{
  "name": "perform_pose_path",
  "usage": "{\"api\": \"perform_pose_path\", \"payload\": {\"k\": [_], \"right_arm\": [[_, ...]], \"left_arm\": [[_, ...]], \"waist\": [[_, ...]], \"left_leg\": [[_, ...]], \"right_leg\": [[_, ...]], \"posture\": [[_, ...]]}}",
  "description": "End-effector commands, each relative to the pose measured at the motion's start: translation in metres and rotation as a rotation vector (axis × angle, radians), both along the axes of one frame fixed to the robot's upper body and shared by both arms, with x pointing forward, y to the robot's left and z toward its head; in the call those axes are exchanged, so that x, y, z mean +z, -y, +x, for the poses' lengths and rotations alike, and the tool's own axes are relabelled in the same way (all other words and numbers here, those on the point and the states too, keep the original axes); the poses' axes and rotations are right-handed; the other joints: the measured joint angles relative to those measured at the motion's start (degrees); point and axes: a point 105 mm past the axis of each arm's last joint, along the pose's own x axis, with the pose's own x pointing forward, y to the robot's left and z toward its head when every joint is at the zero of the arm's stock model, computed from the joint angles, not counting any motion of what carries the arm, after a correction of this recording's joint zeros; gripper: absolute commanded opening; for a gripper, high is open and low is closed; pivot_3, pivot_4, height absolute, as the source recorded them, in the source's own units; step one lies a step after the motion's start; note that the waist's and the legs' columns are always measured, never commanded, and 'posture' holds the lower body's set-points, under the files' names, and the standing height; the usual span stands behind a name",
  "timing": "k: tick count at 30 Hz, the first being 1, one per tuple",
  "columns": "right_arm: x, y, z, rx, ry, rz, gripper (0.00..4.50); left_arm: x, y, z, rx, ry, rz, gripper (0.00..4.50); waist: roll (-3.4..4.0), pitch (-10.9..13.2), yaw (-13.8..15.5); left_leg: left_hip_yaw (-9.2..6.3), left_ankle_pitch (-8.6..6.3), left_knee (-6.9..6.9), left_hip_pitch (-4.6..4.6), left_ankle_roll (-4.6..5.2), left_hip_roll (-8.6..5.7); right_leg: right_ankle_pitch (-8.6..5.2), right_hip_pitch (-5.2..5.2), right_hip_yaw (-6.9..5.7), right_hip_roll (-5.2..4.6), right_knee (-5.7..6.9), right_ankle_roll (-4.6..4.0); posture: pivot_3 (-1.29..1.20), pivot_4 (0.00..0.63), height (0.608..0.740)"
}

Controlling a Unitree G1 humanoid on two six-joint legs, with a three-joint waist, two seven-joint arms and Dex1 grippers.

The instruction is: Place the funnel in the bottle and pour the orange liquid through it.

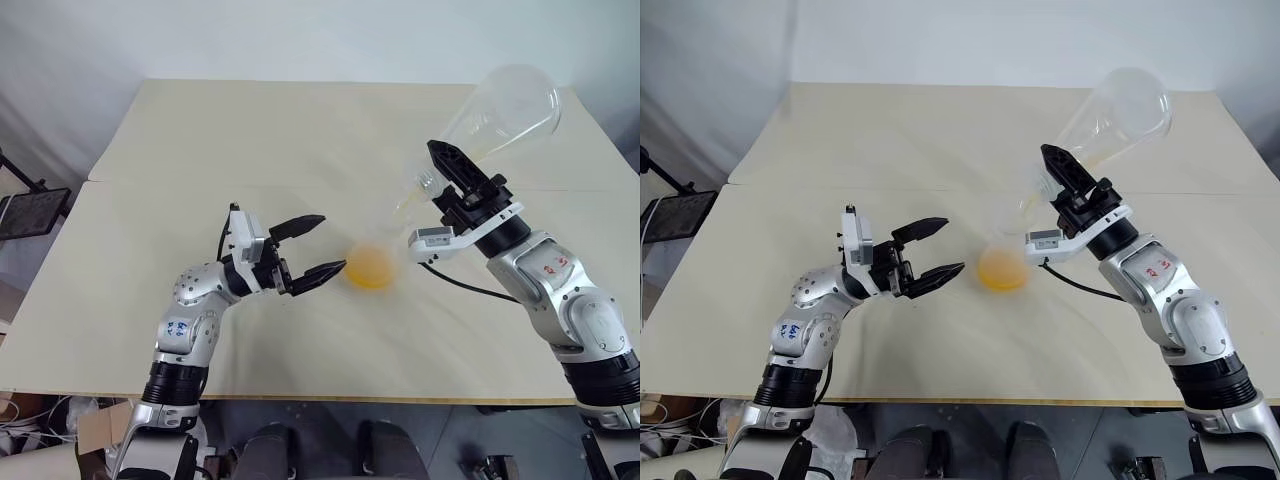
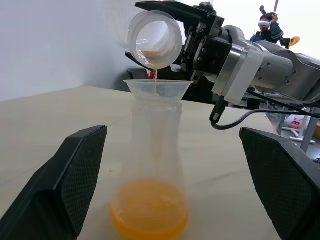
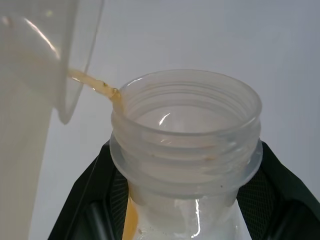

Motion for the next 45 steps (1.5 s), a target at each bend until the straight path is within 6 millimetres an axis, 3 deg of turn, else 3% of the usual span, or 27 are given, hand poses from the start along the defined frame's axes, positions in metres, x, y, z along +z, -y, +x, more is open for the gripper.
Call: {"api": "perform_pose_path", "payload": {"k": [1, 12, 18, 22, 28, 30, 35, 38, 40, 45], "right_arm": [[0.02, -0.003, -0.009, 0.024, 0.091, 0.031, 2.45], [0.015, -0.003, -0.009, 0.036, 0.047, 0.077, 2.45], [0.012, -0.012, -0.018, 0.153, -0.063, 0.176, 2.45], [0.009, -0.011, -0.025, 0.209, -0.166, 0.279, 2.45], [0.027, 0.009, -0.028, 0.211, -0.209, 0.517, 2.45], [0.035, 0.028, -0.024, 0.179, -0.215, 0.642, 2.45], [0.044, 0.1, -0.022, 0.158, -0.258, 1.163, 2.45], [0.037, 0.127, -0.023, 0.17, -0.309, 1.371, 2.45], [0.024, 0.175, -0.022, 0.033, -0.273, 1.54, 2.45], [-0.006, 0.239, -0.032, -0.131, -0.211, 1.725, 2.45]], "left_arm": [[0.009, 0.001, -0.003, -0.002, 0.048, -0.015, 4.5], [0.009, 0.001, -0.003, -0.004, 0.047, -0.015, 4.5], [0.01, 0.001, -0.003, -0.006, 0.047, -0.012, 4.5], [0.01, 0.0, -0.003, -0.007, 0.046, -0.006, 4.5], [0.01, 0.0, -0.001, -0.015, 0.047, 0.004, 4.5], [0.01, 0.0, -0.001, -0.017, 0.048, 0.006, 4.5], [0.01, 0.0, -0.001, -0.022, 0.047, 0.007, 4.5], [0.009, 0.001, -0.001, -0.025, 0.045, 0.007, 4.5], [0.008, 0.003, -0.001, -0.025, 0.044, 0.004, 4.5], [0.009, 0.005, 0.0, -0.025, 0.042, -0.002, 4.5]], "waist": [[0.0, 0.0, 0.01], [0.0, 0.0, 0.02], [0.0, 0.0, 0.01], [-0.01, 0.01, 0.11], [-0.03, 0.02, 0.09], [-0.04, 0.02, 0.16], [-0.05, 0.03, 0.32], [-0.05, 0.03, 0.19], [-0.04, 0.03, 0.15], [-0.04, 0.03, 0.35]], "left_leg": [[0.0, 0.0, 0.0, 0.0, 0.0, 0.0], [0.0, 0.0, 0.0, 0.0, 0.0, 0.0], [0.0, 0.0, 0.0, 0.0, 0.0, 0.0], [-0.04, 0.0, -0.01, 0.0, 0.0, 0.0], [-0.03, 0.0, -0.01, 0.0, 0.0, 0.02], [-0.03, 0.0, -0.01, 0.0, 0.0, 0.01], [-0.09, 0.0, 0.0, -0.01, 0.01, 0.0], [-0.1, 0.0, -0.02, -0.01, 0.02, 0.0], [-0.06, 0.0, -0.03, 0.0, 0.02, 0.0], [-0.06, 0.01, -0.05, 0.0, 0.04, -0.04]], "right_leg": [[0.0, 0.0, 0.0, 0.0, 0.0, 0.0], [0.0, 0.0, 0.0, 0.0, 0.0, 0.0], [0.0, 0.0, -0.01, 0.0, 0.0, 0.0], [0.0, 0.02, -0.04, 0.0, -0.01, 0.0], [0.0, 0.03, -0.05, 0.01, -0.03, 0.0], [0.0, 0.03, -0.04, 0.01, -0.03, 0.0], [0.0, 0.08, -0.09, -0.01, -0.02, 0.0], [0.0, 0.08, -0.09, -0.01, -0.02, 0.0], [0.0, 0.05, -0.07, -0.01, -0.02, 0.0], [0.0, 0.06, -0.07, -0.03, -0.02, 0.0]], "posture": [[0.0, 0.15, 0.74], [0.0, 0.15, 0.74], [0.0, 0.15, 0.74], [0.0, 0.15, 0.74], [0.0, 0.15, 0.74], [0.0, 0.15, 0.74], [0.0, 0.15, 0.74], [0.0, 0.15, 0.74], [0.0, 0.15, 0.74], [0.0, 0.15, 0.74]]}}
